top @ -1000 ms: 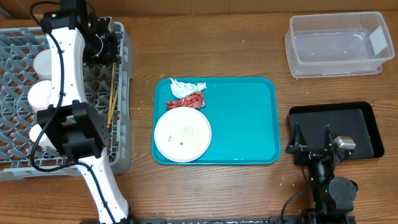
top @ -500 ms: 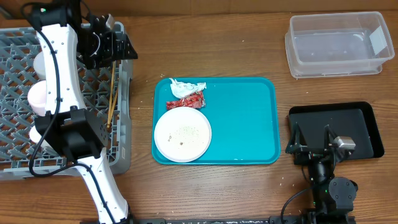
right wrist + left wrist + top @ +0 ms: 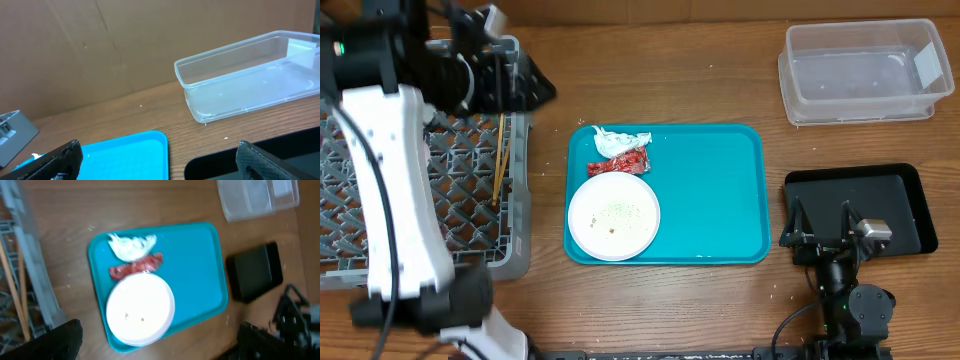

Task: Sort waste into correct bins and load items into the dishwasher

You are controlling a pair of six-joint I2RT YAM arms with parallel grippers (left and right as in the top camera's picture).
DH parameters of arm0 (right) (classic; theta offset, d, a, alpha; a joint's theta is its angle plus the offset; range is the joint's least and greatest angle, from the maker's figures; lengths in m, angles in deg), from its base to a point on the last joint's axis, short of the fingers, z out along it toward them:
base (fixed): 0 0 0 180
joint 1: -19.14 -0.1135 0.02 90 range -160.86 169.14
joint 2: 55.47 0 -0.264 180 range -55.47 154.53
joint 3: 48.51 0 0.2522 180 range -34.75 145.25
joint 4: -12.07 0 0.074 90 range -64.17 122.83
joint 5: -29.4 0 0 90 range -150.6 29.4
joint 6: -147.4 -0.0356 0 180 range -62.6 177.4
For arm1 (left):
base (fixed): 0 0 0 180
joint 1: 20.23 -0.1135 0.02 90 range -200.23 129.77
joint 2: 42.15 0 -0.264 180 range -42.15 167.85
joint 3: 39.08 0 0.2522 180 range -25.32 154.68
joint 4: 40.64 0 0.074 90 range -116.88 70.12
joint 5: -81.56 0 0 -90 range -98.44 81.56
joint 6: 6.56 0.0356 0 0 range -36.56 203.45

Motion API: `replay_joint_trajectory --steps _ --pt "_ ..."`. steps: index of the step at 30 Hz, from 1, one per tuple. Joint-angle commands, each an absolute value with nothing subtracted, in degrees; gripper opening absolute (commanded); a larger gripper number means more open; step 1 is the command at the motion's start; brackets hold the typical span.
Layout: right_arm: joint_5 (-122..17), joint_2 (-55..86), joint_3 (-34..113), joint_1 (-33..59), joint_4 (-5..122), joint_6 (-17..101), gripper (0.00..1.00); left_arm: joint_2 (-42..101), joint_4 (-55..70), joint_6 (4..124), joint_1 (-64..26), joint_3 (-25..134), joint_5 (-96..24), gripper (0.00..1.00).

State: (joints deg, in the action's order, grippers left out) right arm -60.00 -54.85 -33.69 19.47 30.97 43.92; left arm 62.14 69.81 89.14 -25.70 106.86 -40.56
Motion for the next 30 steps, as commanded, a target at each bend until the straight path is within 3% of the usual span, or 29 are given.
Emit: replay_joint_trajectory --steps 1,9,18,22,26,30 --pt "-60.6 -55.3 -34.3 19.6 30.7 44.1 1.0 56.6 69.6 88.2 -21.9 99.4 -37.0 1.0" --pt "-60.6 -55.3 -34.3 19.6 30.7 44.1 1.0 55.6 62.5 87.8 -12.7 86.4 -41.5 1.0" --pt "-60.6 -55.3 -34.3 19.6 30.7 44.1 1.0 61.2 41.7 87.7 -3.5 75.6 -38.4 0.99" --pt "-60.6 -55.3 -34.3 19.6 30.7 44.1 1.0 66.5 34.2 87.7 -0.7 75.2 -25.7 0.75" --pt "-60.6 -55.3 -34.3 19.6 30.7 44.1 1.0 72.2 31.3 88.2 0.2 75.2 -12.4 0.74" --pt "-60.6 -55.3 -34.3 19.6 30.7 44.1 1.0 77.1 31.5 94.9 0.0 75.2 -11.0 0.61"
